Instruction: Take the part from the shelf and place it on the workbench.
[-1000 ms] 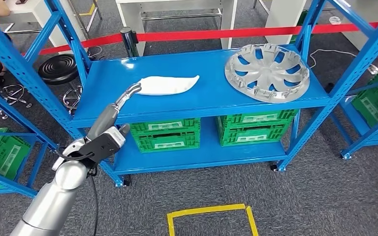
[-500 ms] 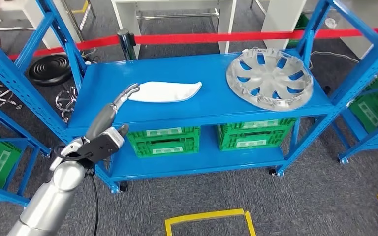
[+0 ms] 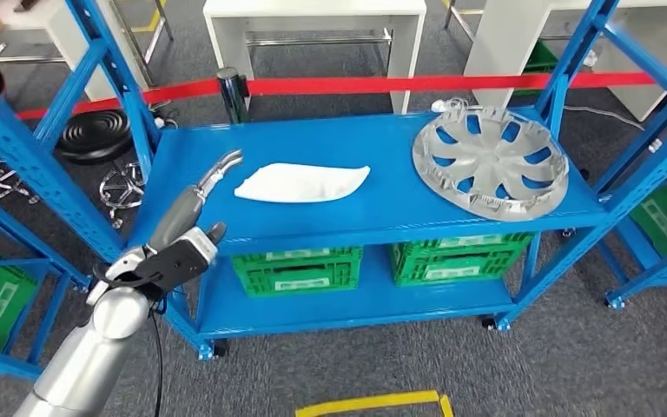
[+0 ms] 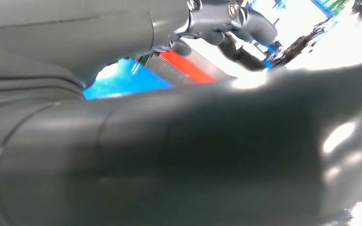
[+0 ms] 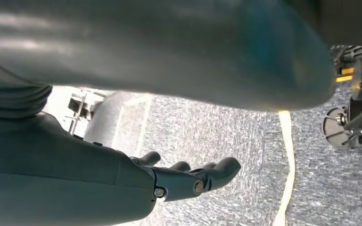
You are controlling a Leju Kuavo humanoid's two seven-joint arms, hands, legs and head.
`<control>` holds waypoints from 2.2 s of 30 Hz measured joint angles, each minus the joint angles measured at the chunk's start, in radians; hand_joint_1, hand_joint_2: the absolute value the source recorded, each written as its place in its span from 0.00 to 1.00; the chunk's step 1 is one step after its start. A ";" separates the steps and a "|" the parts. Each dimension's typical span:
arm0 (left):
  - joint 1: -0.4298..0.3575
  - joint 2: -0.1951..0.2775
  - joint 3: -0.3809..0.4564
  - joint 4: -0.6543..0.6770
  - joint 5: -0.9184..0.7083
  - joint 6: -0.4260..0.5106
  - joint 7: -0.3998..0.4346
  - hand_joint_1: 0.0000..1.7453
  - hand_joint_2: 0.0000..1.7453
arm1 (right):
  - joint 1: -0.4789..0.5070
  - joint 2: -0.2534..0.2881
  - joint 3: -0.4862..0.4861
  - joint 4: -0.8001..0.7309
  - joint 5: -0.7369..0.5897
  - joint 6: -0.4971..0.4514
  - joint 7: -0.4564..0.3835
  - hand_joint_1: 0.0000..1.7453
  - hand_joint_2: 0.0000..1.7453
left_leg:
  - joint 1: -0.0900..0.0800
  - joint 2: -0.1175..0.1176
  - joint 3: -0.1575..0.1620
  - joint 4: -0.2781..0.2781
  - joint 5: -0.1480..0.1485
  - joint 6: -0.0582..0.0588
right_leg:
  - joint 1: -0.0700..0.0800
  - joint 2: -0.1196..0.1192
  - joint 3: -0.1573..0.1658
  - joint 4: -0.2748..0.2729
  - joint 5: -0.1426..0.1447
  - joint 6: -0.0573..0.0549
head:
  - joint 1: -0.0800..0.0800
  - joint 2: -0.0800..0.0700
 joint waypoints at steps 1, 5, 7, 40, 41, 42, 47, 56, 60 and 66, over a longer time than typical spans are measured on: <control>-0.001 0.001 0.000 0.001 0.001 0.000 -0.001 0.00 0.00 | 0.001 -0.001 0.000 0.000 0.000 0.000 -0.001 0.00 0.00 | -0.002 0.000 0.016 0.001 -0.013 -0.009 | 0.005 -0.001 0.020 -0.068 0.044 -0.014 | 0.000 0.000; -0.007 0.004 -0.001 0.002 0.002 0.002 -0.003 0.00 0.00 | -0.001 -0.004 0.000 0.000 0.002 0.000 -0.002 0.00 0.00 | 0.000 0.001 -0.024 0.115 -0.044 -0.043 | 0.003 -0.002 0.084 -0.152 0.057 -0.050 | -0.007 0.000; -0.005 0.006 -0.002 0.005 0.002 0.002 -0.003 0.00 0.00 | -0.002 -0.004 0.000 0.000 0.002 0.001 -0.002 0.00 0.00 | 0.007 0.001 -0.108 0.233 -0.083 -0.052 | 0.000 -0.001 0.101 -0.153 0.041 -0.052 | -0.010 0.000; -0.023 0.015 -0.044 0.023 0.023 -0.034 -0.006 0.00 0.00 | -0.003 -0.005 -0.001 0.000 0.019 0.008 -0.015 0.00 0.00 | 0.010 -0.001 -0.160 0.266 -0.101 -0.058 | 0.005 0.001 0.129 -0.161 0.025 -0.058 | -0.011 0.000; -0.021 0.015 -0.049 0.020 0.035 -0.054 -0.008 0.00 0.00 | -0.002 -0.005 -0.001 0.000 0.020 0.008 -0.014 0.00 0.00 | 0.013 -0.001 -0.160 0.232 -0.070 -0.061 | 0.003 0.002 0.142 -0.161 0.015 -0.054 | -0.011 0.000; -0.018 0.015 -0.054 0.014 0.045 -0.072 -0.009 0.00 0.00 | -0.002 -0.005 -0.001 0.000 0.021 0.008 -0.013 0.00 0.00 | 0.017 0.000 -0.148 0.172 -0.017 -0.064 | 0.000 0.003 0.156 -0.161 0.005 -0.050 | -0.011 0.000; 0.004 0.007 -0.112 -0.019 0.112 -0.170 0.014 0.00 0.00 | -0.006 -0.005 -0.001 0.000 0.026 0.005 -0.008 0.00 0.00 | 0.018 0.001 -0.113 0.017 0.088 -0.039 | 0.002 0.004 0.177 -0.151 -0.037 -0.026 | -0.013 0.000; 0.052 -0.015 -0.278 -0.021 0.106 -0.209 0.056 0.00 0.50 | -0.007 -0.005 -0.016 0.000 0.035 -0.006 -0.004 0.00 0.00 | 0.014 -0.006 -0.109 0.016 0.076 -0.016 | 0.003 0.001 0.200 -0.183 -0.042 -0.038 | -0.009 0.000; 0.083 -0.015 -0.317 -0.027 0.092 -0.184 0.063 0.00 1.00 | -0.006 -0.005 -0.017 0.000 0.046 -0.003 -0.016 0.00 0.00 | 0.012 -0.006 -0.108 0.017 0.074 -0.013 | 0.001 0.000 0.202 -0.187 -0.044 -0.018 | -0.009 0.000; 0.101 -0.015 -0.341 -0.033 -0.021 -0.085 0.103 0.00 1.00 | -0.004 -0.005 -0.017 0.000 0.051 -0.005 -0.019 0.00 0.00 | 0.012 -0.005 -0.102 0.016 0.075 -0.015 | 0.000 0.000 0.205 -0.185 -0.044 -0.002 | -0.010 0.000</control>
